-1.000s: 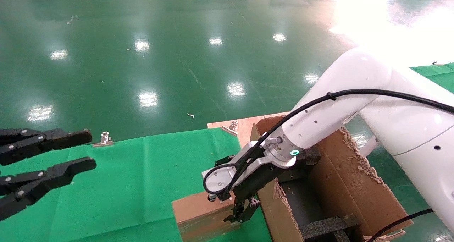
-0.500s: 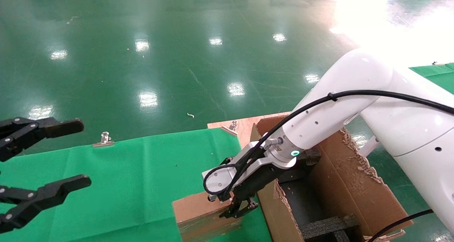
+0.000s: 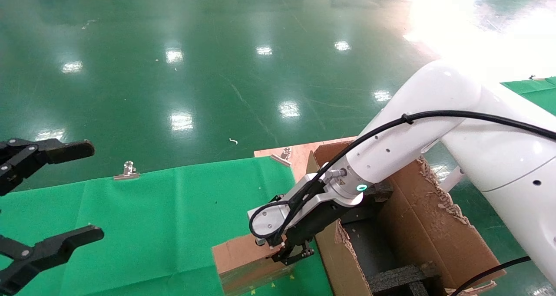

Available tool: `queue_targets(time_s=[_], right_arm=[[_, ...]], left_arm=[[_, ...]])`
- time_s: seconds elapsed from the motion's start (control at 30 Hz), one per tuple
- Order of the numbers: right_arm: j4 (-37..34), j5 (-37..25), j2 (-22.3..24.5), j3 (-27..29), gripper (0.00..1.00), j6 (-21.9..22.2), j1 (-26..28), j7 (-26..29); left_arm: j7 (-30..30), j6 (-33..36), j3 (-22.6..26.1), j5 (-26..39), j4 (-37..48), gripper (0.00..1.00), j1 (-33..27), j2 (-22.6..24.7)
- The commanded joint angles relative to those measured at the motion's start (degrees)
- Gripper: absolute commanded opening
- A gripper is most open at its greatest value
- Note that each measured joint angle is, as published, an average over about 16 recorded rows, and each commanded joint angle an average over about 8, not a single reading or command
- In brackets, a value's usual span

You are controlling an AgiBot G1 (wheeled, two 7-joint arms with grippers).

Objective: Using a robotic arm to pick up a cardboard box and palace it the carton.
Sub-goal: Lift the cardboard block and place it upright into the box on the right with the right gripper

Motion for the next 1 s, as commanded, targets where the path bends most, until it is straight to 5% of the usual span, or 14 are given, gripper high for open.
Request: queue_targets(time_s=[0.03, 0.5, 0.77, 1.0], right_arm=[[0.0, 0.18, 0.03, -0.06, 0.0, 0.17, -0.17, 0.12], [-7.39, 4.14, 5.83, 3.44, 0.0, -1.02, 18.02, -1.6], [-11.99, 5.34, 9.92, -0.5, 0.0, -1.3, 25.52, -3.76], [-9.48, 4.55, 18.09, -6.1, 0.0, -1.53, 28.48, -0.43]], left_arm=[[0.0, 0.0, 0.0, 0.0, 0.0, 1.0, 0.0, 0.0], [0.0, 0.0, 0.0, 0.0, 0.0, 1.0, 0.0, 0.0], [0.0, 0.0, 0.0, 0.0, 0.0, 1.0, 0.0, 0.0], [0.0, 0.0, 0.0, 0.0, 0.0, 1.0, 0.0, 0.0]])
